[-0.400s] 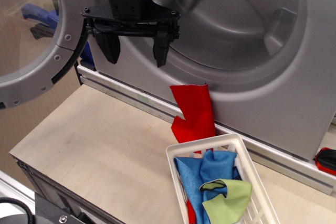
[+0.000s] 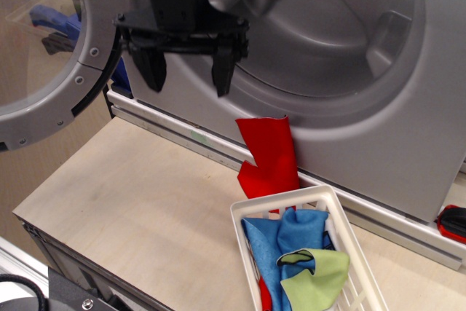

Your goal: Put clothes in laundry machine

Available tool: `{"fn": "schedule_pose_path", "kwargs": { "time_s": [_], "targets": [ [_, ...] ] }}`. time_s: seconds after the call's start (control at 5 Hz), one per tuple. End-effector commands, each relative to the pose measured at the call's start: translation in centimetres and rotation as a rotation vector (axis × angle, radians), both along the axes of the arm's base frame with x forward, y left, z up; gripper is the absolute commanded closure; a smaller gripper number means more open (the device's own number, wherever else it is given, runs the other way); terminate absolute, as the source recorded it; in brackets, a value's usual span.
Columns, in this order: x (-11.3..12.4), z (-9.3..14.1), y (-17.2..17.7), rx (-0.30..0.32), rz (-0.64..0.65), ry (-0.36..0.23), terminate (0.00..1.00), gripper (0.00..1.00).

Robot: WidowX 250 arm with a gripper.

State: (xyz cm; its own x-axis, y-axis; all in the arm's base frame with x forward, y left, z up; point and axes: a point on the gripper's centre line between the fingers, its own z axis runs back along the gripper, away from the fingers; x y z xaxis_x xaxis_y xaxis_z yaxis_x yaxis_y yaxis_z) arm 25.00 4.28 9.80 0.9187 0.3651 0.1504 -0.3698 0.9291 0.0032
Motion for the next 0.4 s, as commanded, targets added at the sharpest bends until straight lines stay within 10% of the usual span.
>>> {"fn": "schedule_pose_path", "kwargs": {
  "time_s": [0.0,0.2],
  "targets": [
    [-1.7,-1.5,-6.3,-0.007,-0.419,-0.026,0.0,0.0],
    [-2.6,-2.6,-8.8,-0.081,-0.641,-0.025,0.0,0.0]
  ]
}}
